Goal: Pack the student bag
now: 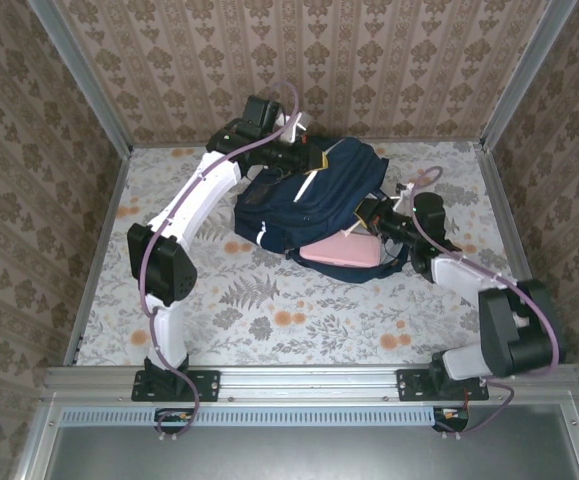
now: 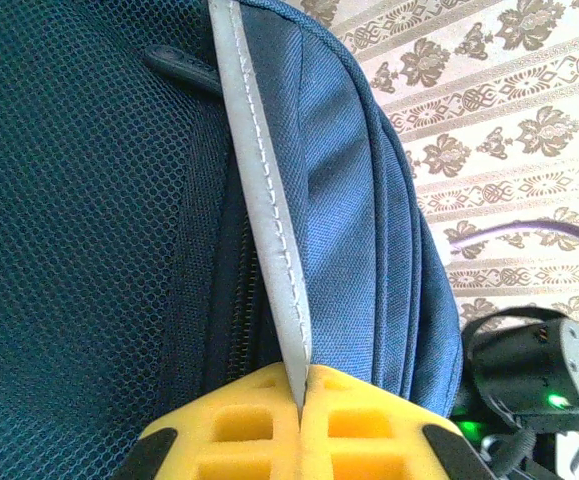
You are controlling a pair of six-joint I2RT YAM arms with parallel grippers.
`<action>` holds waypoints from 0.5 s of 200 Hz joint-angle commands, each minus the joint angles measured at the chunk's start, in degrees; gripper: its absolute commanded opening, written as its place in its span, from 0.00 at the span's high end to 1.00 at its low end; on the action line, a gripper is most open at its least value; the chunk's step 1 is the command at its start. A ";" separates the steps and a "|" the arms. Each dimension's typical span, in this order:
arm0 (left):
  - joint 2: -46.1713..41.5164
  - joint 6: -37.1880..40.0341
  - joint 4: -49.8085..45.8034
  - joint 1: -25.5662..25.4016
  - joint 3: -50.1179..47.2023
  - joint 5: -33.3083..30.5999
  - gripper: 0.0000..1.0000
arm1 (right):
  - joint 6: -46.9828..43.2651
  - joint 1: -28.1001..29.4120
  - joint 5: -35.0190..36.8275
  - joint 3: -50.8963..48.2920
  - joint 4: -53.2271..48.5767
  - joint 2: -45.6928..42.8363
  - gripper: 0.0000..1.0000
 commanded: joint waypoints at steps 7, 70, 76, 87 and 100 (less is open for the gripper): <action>-6.51 -1.82 7.00 0.42 1.72 5.59 1.00 | 1.14 3.82 6.81 8.28 1.89 5.80 1.00; -7.04 -2.21 7.26 0.37 1.10 6.30 1.00 | 1.27 11.95 24.81 26.12 -15.23 21.15 0.83; -7.12 -2.18 7.18 0.45 1.03 6.30 1.00 | 1.78 12.31 24.97 27.33 -14.98 22.77 0.80; -7.29 -2.19 7.26 0.69 0.73 6.30 1.00 | 2.08 12.51 24.19 29.57 -14.91 25.52 0.75; -7.53 -2.28 7.35 1.13 0.26 6.30 1.00 | 1.49 12.77 23.40 30.97 -14.20 27.51 0.65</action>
